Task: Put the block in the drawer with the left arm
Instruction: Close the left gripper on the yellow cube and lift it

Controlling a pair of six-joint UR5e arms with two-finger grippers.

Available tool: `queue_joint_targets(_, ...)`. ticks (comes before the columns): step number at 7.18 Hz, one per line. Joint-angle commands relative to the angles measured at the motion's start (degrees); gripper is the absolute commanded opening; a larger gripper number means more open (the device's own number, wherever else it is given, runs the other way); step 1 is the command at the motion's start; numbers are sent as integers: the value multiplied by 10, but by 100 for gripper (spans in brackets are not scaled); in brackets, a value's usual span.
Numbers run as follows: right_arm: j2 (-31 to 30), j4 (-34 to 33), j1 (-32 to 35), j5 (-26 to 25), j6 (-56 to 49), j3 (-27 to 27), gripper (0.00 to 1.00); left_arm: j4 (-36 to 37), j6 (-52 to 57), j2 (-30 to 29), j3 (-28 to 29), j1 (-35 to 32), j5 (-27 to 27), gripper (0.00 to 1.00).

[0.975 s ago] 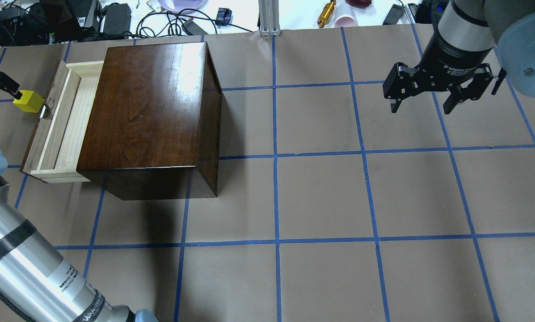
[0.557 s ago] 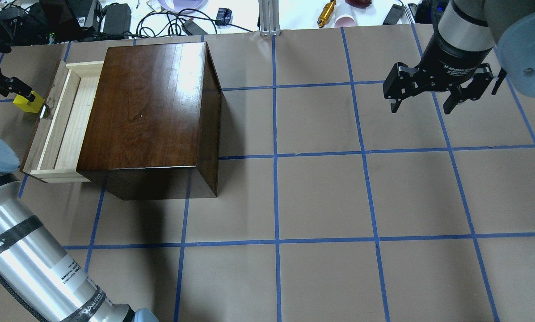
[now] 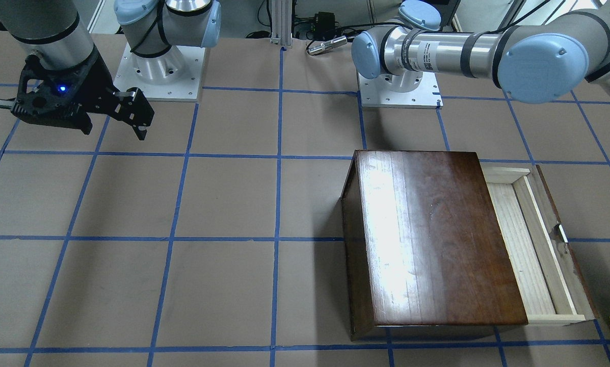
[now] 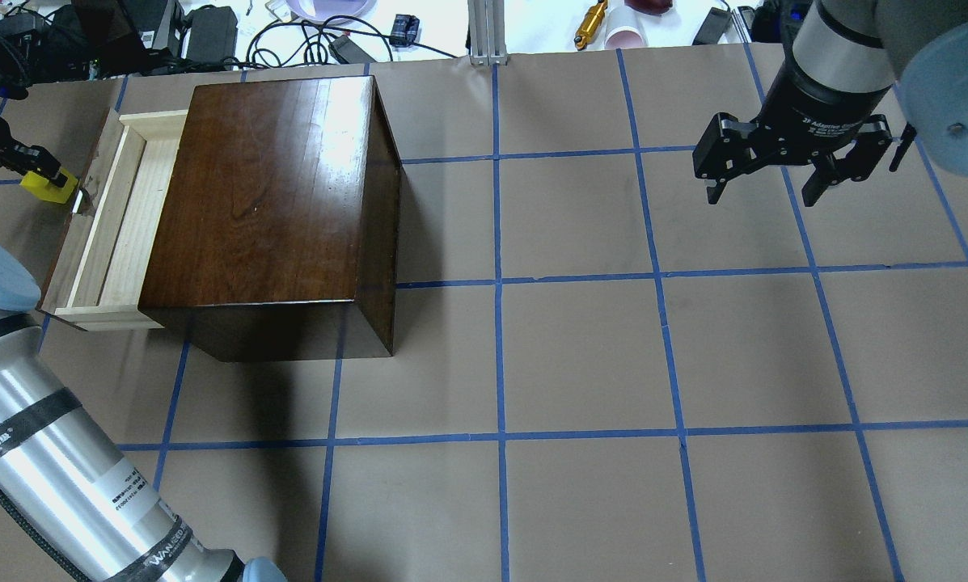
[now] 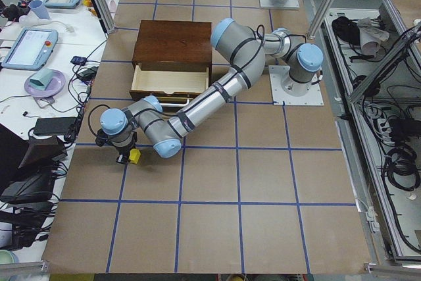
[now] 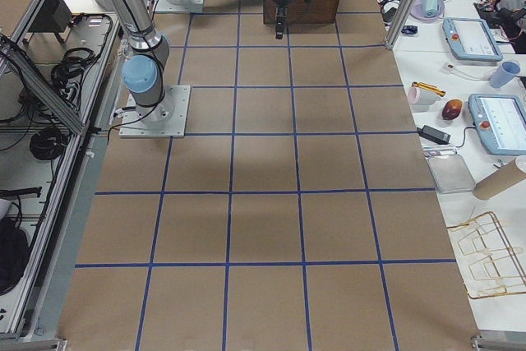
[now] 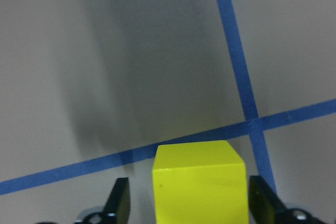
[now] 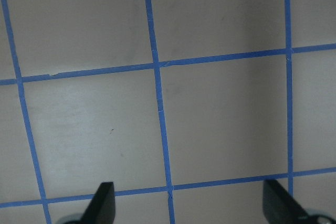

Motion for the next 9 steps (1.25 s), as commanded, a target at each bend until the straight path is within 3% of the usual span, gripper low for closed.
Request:
queue_joint_targets(1,0,0,0,0,0,0,100,-9,1,20,0,-1,0,0)
queue_joint_targets(4,0,0,0,0,0,0,100,-141,-21,133,0,-15,4,0)
queue_joint_targets(6,0,0,0,0,0,1,100,-246,-121,211,-5,-56,4,0)
queue_joint_targets(9,0,0,-1,1,0,0,100,-271,-274,260,-60,-133,0,0)
